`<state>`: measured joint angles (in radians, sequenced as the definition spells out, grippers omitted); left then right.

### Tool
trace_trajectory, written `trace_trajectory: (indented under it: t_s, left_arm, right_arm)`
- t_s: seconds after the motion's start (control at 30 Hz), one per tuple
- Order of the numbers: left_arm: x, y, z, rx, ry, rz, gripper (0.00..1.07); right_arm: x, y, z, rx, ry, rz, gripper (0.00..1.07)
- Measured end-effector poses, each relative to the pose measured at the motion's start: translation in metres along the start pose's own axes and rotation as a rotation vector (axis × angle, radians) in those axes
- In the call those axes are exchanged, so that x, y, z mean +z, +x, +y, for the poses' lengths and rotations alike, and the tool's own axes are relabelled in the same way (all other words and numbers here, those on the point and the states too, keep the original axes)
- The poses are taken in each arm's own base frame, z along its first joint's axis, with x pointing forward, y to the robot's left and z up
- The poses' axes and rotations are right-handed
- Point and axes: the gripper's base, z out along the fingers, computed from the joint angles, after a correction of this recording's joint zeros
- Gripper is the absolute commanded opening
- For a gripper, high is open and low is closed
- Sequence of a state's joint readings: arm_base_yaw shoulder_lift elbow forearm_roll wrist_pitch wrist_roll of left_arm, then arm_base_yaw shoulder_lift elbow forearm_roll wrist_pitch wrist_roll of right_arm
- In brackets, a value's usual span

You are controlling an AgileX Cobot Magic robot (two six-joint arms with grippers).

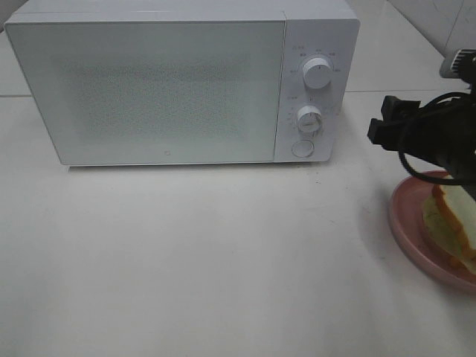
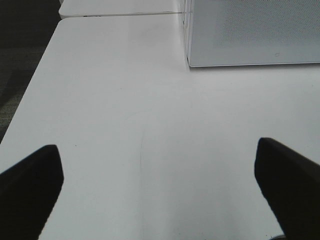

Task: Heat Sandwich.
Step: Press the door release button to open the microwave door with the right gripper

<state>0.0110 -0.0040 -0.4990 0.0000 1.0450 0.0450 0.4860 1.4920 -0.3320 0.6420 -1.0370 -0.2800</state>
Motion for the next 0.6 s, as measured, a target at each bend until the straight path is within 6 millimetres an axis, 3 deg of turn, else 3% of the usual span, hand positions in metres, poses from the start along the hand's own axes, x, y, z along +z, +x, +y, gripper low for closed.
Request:
trace_trajectory:
  t_s: [0.2, 0.6]
  left_arm:
    - [0.000, 0.000, 0.000, 0.000, 0.000, 0.000, 1.03]
    - [0.000, 0.000, 0.000, 0.000, 0.000, 0.000, 1.03]
  right_arm:
    - [-0.003, 0.020, 0.022, -0.044, -0.023, 0.022, 0.76]
    - [0.004, 0.037, 0.049, -0.080, -0.041, 0.039, 0.76]
